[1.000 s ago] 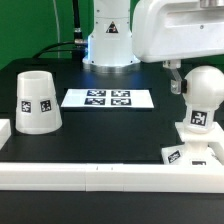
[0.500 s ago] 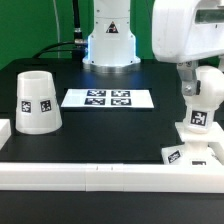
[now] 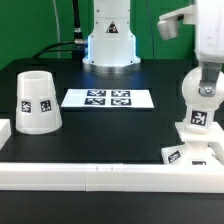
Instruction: Assemble lamp
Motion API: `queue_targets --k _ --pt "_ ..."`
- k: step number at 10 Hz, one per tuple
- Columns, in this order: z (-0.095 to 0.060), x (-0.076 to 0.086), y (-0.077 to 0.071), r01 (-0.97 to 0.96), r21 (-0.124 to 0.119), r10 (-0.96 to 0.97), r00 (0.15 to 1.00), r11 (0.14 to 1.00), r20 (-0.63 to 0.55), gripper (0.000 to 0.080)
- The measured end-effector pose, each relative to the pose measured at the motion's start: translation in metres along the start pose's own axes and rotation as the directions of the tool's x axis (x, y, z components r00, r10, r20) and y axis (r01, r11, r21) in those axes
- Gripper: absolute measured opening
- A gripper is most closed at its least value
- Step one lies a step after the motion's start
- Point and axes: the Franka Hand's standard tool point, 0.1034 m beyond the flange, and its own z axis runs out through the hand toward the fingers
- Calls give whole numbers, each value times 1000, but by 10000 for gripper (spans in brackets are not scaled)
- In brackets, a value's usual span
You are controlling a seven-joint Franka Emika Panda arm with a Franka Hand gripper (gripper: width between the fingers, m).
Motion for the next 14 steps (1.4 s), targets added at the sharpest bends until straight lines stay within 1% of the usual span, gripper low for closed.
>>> queue_targets --k 2,5,6,10,11,12,13,14 --pt "2 2 -1 106 0 -106 994 994 9 699" --pt "4 -1 -1 262 3 -262 965 965 17 699" --pt "5 -2 -1 287 4 -287 958 958 19 580" --pt "5 -3 -1 242 3 -242 970 970 19 576" --pt "4 -3 -1 139 7 -139 990 990 16 576" --pt "4 -5 -2 7 18 -7 1000 1000 23 576" --pt "5 -5 -2 -111 22 110 994 994 23 576" --pt "5 -7 -2 -253 25 253 967 967 18 577"
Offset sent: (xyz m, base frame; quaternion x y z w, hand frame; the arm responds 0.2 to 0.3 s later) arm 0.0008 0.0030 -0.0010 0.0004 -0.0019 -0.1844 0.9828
